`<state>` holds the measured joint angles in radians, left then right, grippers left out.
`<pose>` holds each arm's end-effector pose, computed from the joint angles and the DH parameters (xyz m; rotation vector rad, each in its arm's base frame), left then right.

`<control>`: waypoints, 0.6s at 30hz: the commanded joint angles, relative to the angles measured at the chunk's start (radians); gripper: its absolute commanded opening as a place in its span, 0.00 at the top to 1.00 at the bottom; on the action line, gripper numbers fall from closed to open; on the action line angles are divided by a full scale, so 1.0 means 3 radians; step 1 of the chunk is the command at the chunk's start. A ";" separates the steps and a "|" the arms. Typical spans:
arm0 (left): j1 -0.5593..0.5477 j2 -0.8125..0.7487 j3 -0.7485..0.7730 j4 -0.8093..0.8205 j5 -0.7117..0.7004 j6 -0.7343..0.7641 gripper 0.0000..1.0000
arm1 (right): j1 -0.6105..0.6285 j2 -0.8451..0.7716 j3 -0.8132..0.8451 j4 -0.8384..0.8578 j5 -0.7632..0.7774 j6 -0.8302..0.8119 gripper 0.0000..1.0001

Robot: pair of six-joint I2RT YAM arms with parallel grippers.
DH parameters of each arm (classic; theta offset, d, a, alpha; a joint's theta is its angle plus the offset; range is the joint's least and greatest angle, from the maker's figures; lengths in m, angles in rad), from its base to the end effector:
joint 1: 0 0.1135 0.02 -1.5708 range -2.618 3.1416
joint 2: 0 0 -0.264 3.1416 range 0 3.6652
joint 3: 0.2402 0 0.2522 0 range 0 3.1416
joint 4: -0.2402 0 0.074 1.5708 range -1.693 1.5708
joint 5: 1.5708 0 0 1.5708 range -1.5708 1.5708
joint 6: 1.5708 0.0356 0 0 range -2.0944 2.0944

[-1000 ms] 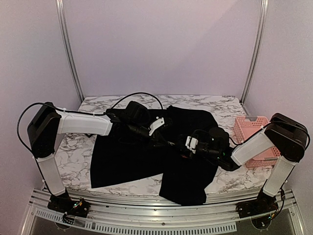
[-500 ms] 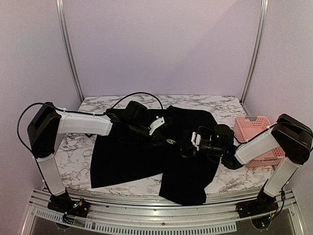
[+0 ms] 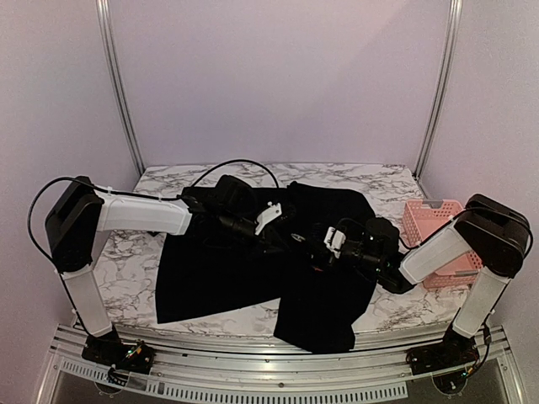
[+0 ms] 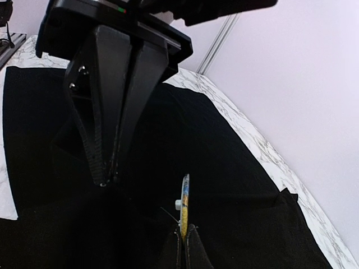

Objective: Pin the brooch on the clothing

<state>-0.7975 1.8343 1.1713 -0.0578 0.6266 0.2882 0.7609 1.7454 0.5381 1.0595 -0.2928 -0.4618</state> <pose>0.2617 -0.2980 0.1970 1.4708 1.7877 -0.9793 0.2217 0.2253 0.1499 -1.1671 1.2839 0.4721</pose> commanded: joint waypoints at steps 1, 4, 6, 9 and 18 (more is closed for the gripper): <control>0.0005 -0.0071 -0.0027 0.0136 0.0130 0.0017 1.00 | 0.0044 0.0178 0.0005 0.0302 0.0268 -0.0231 1.00; 0.0009 -0.0055 -0.0009 0.0255 0.0148 -0.0031 1.00 | 0.0081 0.0241 -0.0027 0.0453 0.0313 -0.0391 1.00; 0.0014 -0.0041 -0.0004 0.0303 0.0145 -0.0111 1.00 | 0.0096 0.0263 -0.0072 0.0575 0.0273 -0.0467 1.00; 0.0015 -0.0020 0.0002 0.0393 0.0140 -0.0234 1.00 | 0.0134 0.0261 -0.0157 0.0729 0.0241 -0.0586 1.00; 0.0025 -0.0008 -0.0003 0.0435 0.0116 -0.0309 1.00 | 0.0203 0.0218 -0.0237 0.0742 0.0195 -0.0680 1.00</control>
<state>-0.7975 1.8343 1.1706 0.0402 0.6518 0.2085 0.8116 1.8050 0.4854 1.2472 -0.2314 -0.6456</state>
